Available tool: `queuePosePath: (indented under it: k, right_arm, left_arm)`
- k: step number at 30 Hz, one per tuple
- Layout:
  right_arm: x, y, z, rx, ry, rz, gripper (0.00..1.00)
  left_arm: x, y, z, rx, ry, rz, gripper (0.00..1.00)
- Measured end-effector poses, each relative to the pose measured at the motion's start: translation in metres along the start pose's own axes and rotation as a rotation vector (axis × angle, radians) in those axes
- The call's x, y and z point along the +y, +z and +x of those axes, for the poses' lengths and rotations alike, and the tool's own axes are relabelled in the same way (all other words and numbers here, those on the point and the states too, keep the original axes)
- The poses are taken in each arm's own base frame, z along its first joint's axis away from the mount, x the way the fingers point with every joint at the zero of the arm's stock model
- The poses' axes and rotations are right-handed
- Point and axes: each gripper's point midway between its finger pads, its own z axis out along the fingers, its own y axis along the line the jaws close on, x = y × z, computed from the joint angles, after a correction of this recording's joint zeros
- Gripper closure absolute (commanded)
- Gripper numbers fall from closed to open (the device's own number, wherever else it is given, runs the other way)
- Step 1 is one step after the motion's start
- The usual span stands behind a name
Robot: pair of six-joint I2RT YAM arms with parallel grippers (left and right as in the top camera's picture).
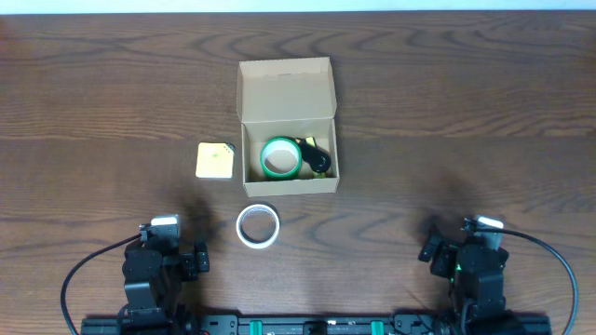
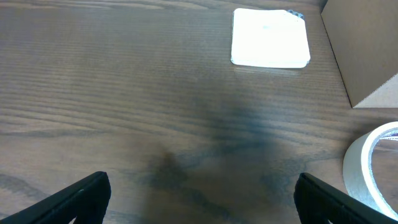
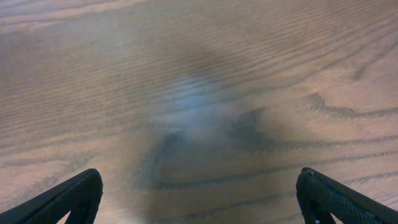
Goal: Pack container
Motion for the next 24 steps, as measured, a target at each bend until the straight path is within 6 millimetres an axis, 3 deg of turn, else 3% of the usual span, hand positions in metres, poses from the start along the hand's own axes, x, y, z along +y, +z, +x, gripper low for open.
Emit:
queuePosePath:
  k: [19, 24]
  right_arm:
    - [0.0, 0.0, -0.001, -0.003, 0.001, -0.001, 0.01]
    - [0.0, 0.0, -0.001, -0.004, 0.001, -0.001, 0.01]
  left_arm:
    - [0.001, 0.0, -0.001, -0.003, 0.0, -0.005, 0.05]
    - [0.0, 0.0, -0.024, -0.099, -0.004, 0.001, 0.05]
